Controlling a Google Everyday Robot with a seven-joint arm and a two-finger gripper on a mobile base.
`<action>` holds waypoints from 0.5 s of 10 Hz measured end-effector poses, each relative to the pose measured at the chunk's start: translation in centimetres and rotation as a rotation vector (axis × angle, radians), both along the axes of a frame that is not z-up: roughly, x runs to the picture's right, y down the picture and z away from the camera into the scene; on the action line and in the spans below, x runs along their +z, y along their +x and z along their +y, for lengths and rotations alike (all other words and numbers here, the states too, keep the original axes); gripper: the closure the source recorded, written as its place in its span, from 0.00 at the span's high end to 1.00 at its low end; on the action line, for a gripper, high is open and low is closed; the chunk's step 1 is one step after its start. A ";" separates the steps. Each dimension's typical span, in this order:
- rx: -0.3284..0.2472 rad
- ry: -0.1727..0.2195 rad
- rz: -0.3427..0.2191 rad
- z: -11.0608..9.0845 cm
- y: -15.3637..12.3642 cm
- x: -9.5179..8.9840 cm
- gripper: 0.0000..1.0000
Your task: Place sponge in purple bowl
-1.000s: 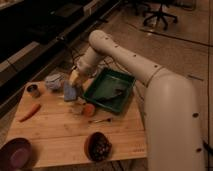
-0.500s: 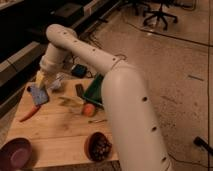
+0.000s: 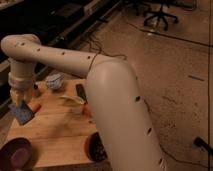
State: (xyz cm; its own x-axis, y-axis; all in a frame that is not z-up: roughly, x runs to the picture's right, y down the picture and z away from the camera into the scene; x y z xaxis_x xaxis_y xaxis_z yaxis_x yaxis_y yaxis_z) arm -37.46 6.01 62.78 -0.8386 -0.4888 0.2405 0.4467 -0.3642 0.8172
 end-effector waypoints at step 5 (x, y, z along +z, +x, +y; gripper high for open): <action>-0.003 -0.009 0.006 1.1 0.2 -0.4 0.00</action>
